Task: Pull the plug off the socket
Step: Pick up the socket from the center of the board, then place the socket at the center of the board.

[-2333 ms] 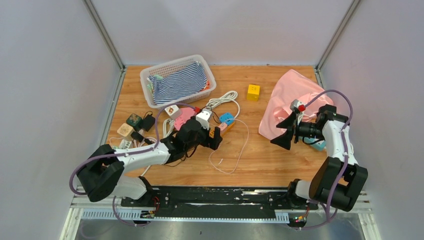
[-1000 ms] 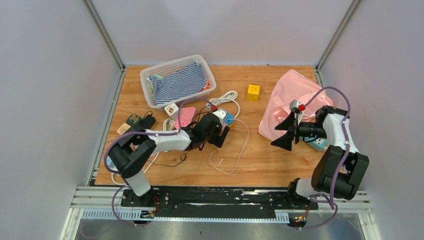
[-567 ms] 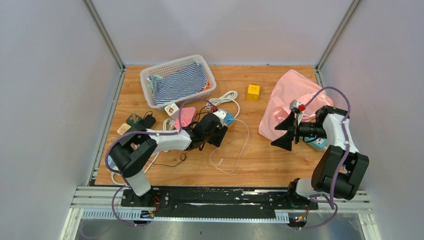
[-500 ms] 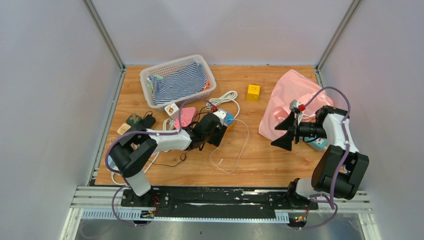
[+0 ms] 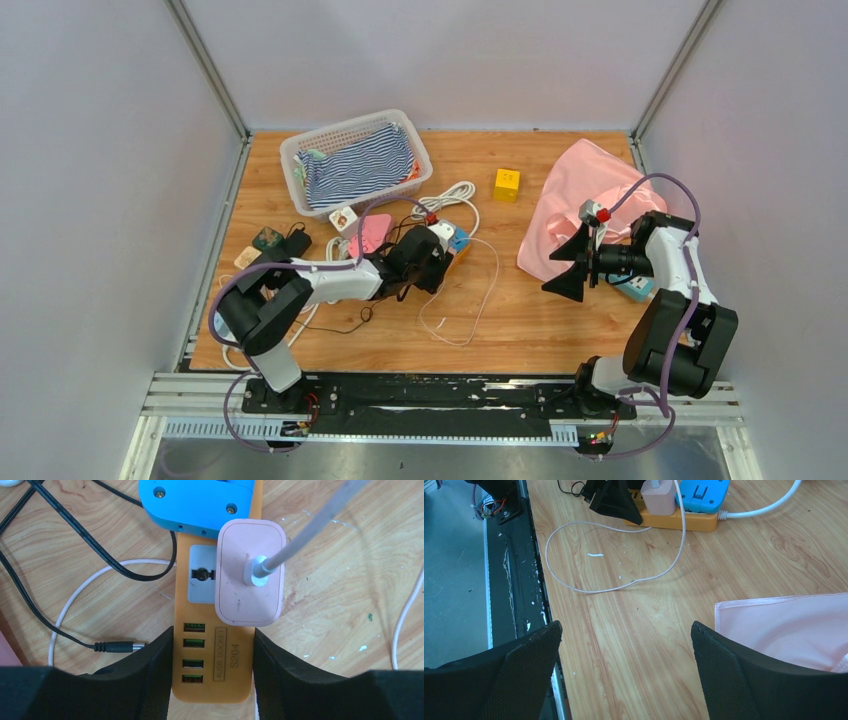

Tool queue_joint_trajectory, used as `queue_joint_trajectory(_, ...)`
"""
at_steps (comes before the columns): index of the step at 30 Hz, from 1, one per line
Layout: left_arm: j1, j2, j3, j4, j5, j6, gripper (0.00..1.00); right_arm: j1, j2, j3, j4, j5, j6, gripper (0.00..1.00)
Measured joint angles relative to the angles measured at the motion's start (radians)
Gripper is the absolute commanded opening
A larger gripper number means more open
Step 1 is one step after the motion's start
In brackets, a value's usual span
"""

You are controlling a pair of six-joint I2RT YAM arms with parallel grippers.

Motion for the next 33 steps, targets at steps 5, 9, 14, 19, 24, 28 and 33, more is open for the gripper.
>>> queue_joint_trajectory(5, -0.009, -0.028, -0.004, -0.015, 0.031, 0.027, 0.0, 0.0, 0.0, 0.0, -0.001, 0.0, -0.001, 1.0)
queue_joint_trajectory(9, -0.034, -0.066, -0.007, -0.024, 0.057, 0.04, 0.0, 0.0, 0.0, 0.0, -0.002, 0.0, -0.001, 1.0)
queue_joint_trajectory(14, -0.055, -0.112, -0.007, -0.024, 0.092, 0.026, 0.0, 0.0, 0.0, 0.0, -0.003, 0.0, -0.002, 1.0)
queue_joint_trajectory(19, -0.074, -0.12, -0.007, -0.024, 0.103, -0.028, 0.0, 0.0, 0.0, 0.0, -0.003, 0.0, -0.003, 1.0)
queue_joint_trajectory(24, -0.135, -0.108, 0.0, -0.024, 0.084, -0.07, 0.0, 0.0, 0.0, 0.0, -0.003, 0.0, -0.003, 1.0)
queue_joint_trajectory(28, -0.208, -0.063, 0.027, -0.022, 0.056, -0.076, 0.0, 0.0, 0.0, 0.0, -0.003, 0.0, -0.003, 1.0)
queue_joint_trajectory(33, -0.255, -0.003, 0.056, -0.012, 0.043, -0.041, 0.0, 0.0, 0.0, 0.0, -0.003, 0.0, -0.003, 1.0)
